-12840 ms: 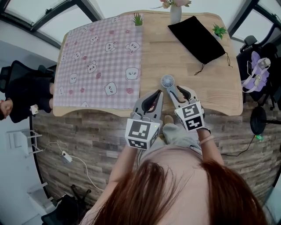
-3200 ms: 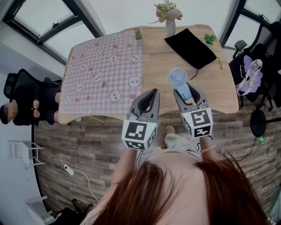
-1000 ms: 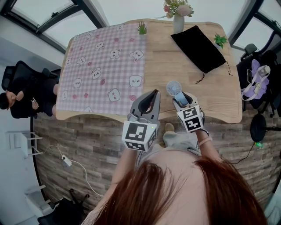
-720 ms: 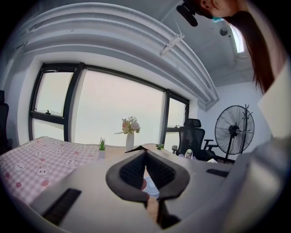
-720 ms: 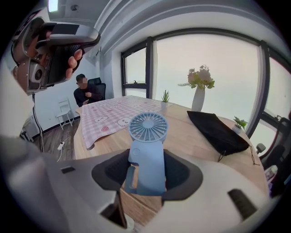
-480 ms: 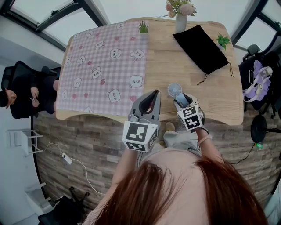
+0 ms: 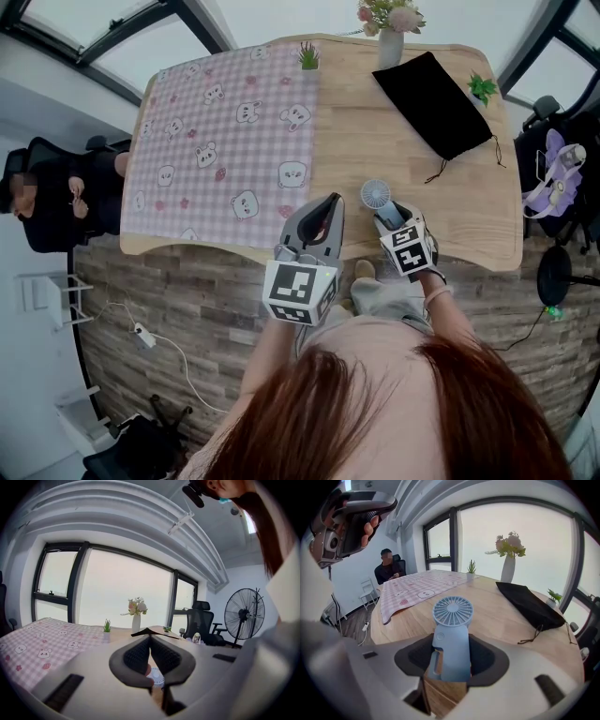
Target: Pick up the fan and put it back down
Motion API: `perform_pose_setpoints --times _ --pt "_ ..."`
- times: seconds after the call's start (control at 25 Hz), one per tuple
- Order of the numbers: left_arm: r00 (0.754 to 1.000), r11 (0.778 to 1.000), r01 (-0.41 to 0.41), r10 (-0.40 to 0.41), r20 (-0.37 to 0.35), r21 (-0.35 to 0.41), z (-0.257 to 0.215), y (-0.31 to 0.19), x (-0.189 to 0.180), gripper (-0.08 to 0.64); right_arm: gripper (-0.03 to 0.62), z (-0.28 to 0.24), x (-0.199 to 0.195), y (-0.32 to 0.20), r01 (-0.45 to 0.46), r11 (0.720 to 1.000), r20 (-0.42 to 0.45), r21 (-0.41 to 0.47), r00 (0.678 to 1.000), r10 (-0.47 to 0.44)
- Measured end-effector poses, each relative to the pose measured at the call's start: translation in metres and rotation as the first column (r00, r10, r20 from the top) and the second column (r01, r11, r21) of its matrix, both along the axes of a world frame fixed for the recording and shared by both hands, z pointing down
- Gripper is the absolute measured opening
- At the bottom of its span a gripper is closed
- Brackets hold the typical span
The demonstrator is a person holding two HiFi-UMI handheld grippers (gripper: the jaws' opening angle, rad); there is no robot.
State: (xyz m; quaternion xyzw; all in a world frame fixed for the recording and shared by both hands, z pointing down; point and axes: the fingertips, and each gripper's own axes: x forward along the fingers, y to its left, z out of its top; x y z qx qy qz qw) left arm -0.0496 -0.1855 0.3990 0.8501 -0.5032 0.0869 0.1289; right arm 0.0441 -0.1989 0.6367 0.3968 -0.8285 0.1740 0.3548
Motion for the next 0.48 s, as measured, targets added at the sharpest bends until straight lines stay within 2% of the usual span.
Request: perform_pose_setpoints --times 0.48 --pt "1.0 1.0 0.007 -0.007 0.006 -0.019 0.007 -0.004 -0.002 0.012 0.213 0.02 0.003 0.002 0.009 0.998 -0.021 -0.056 1.0 -0.01"
